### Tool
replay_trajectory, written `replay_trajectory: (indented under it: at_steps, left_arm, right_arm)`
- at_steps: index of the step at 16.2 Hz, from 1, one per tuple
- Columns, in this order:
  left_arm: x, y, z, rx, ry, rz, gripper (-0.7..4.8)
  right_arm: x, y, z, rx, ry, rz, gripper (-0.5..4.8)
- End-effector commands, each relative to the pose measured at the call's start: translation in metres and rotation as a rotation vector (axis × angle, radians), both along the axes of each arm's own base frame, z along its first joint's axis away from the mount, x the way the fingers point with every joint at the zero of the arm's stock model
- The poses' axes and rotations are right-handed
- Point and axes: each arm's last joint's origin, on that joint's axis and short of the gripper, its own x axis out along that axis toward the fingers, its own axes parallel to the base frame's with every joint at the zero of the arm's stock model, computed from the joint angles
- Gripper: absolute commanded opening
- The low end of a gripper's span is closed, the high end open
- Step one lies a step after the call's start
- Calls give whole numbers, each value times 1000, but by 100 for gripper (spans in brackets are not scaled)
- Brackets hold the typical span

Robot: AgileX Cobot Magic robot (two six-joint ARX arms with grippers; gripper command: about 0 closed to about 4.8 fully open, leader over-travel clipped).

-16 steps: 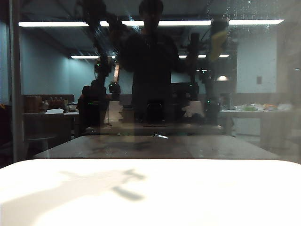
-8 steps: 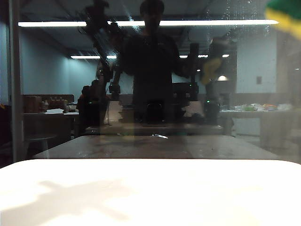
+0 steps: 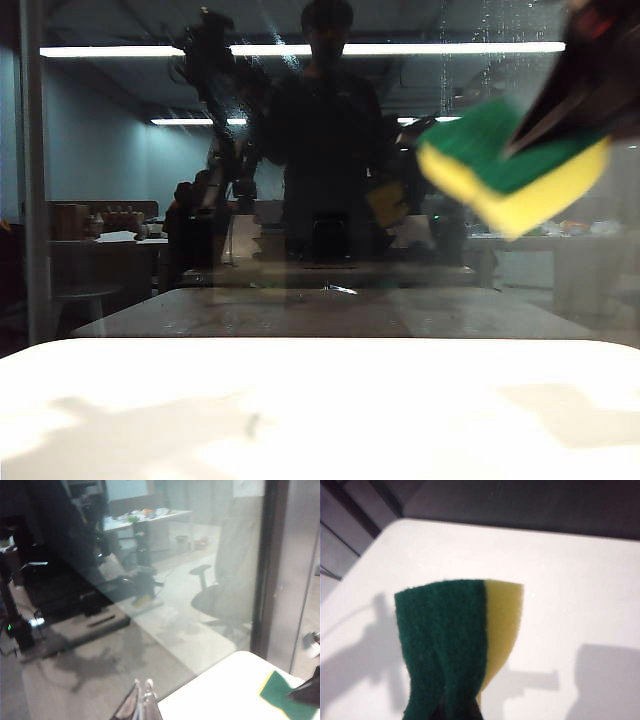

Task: Reach upward to find where there is water on the glass, pick up the sponge from the table, dry the water, and finally place the sponge back on the table.

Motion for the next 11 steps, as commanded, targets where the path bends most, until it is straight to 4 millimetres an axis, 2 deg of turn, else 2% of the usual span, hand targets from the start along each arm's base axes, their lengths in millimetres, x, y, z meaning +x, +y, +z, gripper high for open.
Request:
replay_trajectory:
  at_steps: [1, 6, 11]
  left_arm:
    - [-4, 0, -15, 3, 3, -1, -6]
    - [-19, -1, -44, 2, 5, -2, -6]
    - [-28, -1, -74, 2, 21, -1, -6]
  right_arm:
    - [16, 25, -13, -21, -10, -3, -6]
    - [46, 48, -44, -5, 19, -11, -6]
    - [55, 59, -78, -68, 130, 22, -6]
